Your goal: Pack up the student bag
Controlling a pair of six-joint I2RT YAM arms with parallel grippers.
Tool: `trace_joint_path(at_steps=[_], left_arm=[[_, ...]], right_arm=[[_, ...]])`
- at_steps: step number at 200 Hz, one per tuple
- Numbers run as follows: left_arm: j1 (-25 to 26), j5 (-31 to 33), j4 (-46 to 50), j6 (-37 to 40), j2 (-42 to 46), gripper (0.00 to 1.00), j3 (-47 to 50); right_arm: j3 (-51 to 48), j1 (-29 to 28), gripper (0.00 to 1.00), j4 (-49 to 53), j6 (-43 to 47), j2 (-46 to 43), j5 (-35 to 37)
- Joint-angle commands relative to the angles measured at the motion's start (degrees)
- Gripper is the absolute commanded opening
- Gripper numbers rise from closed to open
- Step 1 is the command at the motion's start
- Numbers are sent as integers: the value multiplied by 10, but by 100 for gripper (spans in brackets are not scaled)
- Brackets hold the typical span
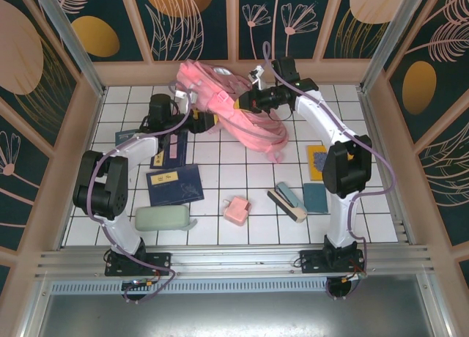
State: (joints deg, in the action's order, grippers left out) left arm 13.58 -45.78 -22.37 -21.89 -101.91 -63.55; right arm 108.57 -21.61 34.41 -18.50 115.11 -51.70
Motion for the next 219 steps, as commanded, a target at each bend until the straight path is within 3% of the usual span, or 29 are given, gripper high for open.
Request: trace_joint_path(at_steps=[1, 23, 82, 132, 188, 219], left_arm=[[-2, -42, -51, -19, -5, 52, -14], [-2, -43, -54, -21, 0, 42, -4], [-2, -38, -58, -23, 3, 31, 7], [-2, -34, -65, -28, 16, 9, 19], [-1, -7, -35, 2, 66, 0, 53], [-2, 7, -20, 6, 72, 0, 48]], right_arm=[[11, 1, 0, -40, -13, -43, -67], [19, 1, 0, -39, -16, -37, -67], [17, 0, 0, -46, -24, -33, -65], [-2, 1, 0, -46, -17, -31, -47], [-5, 6, 0, -42, -9, -24, -6], [-16, 7, 0, -46, -6, -27, 3]])
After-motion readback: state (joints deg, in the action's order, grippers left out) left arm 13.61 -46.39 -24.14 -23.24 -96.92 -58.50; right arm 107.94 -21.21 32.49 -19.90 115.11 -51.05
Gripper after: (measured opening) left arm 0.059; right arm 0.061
